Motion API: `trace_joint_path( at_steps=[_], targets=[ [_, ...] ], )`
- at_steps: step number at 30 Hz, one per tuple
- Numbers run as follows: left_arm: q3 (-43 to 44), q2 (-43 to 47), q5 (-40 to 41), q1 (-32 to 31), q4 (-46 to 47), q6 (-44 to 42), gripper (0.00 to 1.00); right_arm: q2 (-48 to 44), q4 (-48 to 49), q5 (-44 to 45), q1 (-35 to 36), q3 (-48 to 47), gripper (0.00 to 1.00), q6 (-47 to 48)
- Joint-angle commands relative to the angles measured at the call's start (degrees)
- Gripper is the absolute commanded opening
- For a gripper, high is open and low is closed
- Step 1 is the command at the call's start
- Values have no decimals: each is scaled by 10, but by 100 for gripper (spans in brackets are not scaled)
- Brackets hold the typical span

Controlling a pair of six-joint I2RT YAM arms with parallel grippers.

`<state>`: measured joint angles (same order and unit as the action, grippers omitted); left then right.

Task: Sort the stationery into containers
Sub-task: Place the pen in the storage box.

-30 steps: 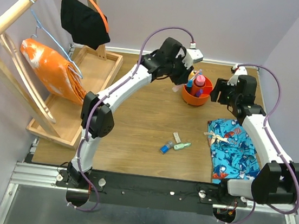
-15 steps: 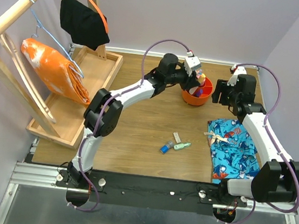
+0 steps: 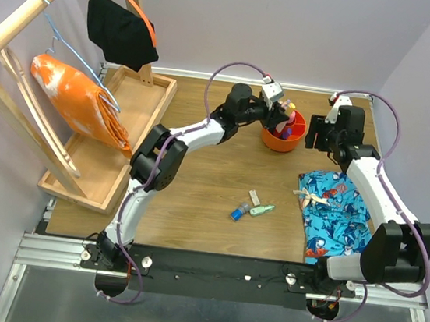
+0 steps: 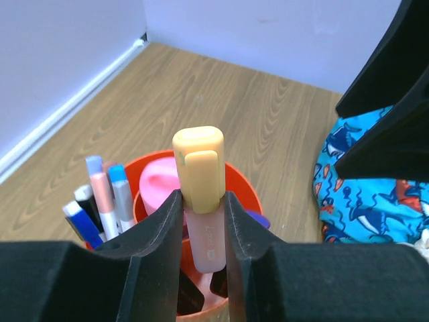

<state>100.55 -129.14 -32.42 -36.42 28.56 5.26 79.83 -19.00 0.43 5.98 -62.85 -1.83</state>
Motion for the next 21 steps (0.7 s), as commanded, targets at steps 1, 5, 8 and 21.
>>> trace_joint_path(
  at_steps=[1,5,8,21],
  targets=[
    [-6,-30,-6,6,52,7,1,10,-8,13,-3,-20,72,8],
    [-22,-30,-11,7,55,9,5,12,-9,8,-3,-16,72,7],
    [-47,-27,-31,7,70,5,21,11,-5,8,-3,-10,72,6],
    [-121,53,6,9,41,-85,61,12,3,0,-3,-10,72,1]
  ],
)
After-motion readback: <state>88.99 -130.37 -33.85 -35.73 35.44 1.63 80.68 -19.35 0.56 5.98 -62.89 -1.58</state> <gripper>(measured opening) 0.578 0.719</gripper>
